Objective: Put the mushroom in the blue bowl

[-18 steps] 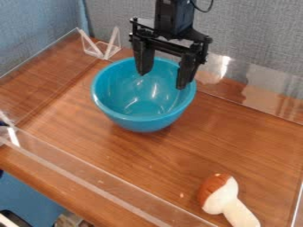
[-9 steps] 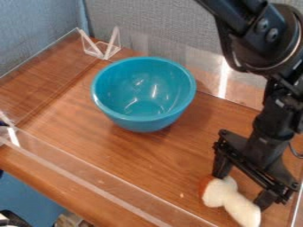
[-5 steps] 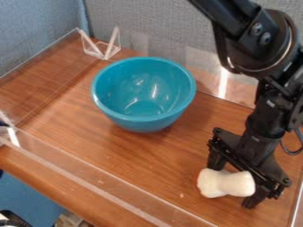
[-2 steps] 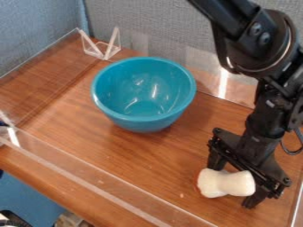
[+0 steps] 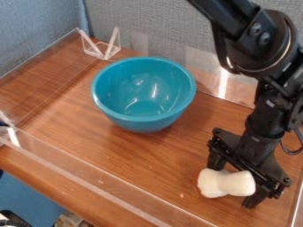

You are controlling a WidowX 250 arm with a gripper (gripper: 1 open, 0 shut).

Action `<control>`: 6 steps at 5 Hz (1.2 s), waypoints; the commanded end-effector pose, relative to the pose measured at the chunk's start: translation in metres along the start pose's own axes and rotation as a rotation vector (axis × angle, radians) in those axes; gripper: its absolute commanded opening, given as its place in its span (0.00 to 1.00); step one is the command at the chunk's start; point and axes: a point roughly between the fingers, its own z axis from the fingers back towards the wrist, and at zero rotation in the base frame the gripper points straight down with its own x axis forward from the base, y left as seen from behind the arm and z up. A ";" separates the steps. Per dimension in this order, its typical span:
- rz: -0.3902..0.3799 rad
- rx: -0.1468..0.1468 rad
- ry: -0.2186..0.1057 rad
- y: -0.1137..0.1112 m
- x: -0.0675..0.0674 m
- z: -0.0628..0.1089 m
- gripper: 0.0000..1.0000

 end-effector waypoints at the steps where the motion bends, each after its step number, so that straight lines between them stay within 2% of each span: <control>1: 0.001 0.002 0.047 -0.013 -0.011 -0.018 1.00; 2: 0.002 0.003 0.052 -0.014 -0.012 -0.020 1.00; 3: 0.009 0.003 0.064 -0.012 -0.012 -0.021 0.00; 4: 0.012 0.003 0.070 -0.010 -0.012 -0.020 0.00; 6: 0.030 -0.006 0.024 0.004 -0.012 0.013 0.00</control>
